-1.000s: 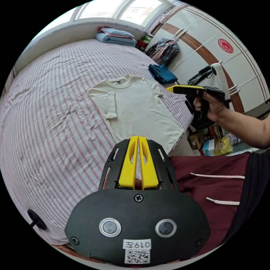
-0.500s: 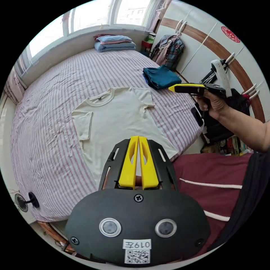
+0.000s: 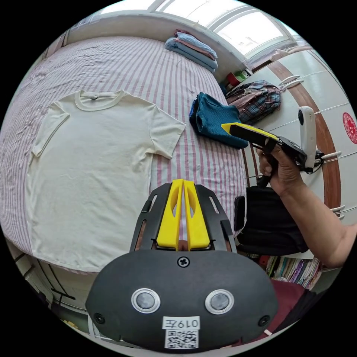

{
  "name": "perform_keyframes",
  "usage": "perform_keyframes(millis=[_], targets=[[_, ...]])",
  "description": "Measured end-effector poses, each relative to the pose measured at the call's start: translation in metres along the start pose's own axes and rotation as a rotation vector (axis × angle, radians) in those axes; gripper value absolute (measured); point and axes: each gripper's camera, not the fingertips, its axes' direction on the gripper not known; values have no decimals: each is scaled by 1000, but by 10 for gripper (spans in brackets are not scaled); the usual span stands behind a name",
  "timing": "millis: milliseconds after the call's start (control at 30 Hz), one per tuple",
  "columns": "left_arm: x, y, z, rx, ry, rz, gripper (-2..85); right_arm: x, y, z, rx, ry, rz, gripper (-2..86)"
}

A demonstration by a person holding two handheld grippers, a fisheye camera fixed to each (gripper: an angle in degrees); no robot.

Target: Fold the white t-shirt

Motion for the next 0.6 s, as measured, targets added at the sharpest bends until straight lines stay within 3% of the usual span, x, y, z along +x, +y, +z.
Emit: perform_keyframes(millis=[267, 600], targets=[[-34, -50, 137, -26, 59, -139, 56, 82, -54, 88, -82, -39, -63, 84], [-74, -89, 234, 0, 109, -346, 65, 170, -133, 161, -165, -76, -191, 85]])
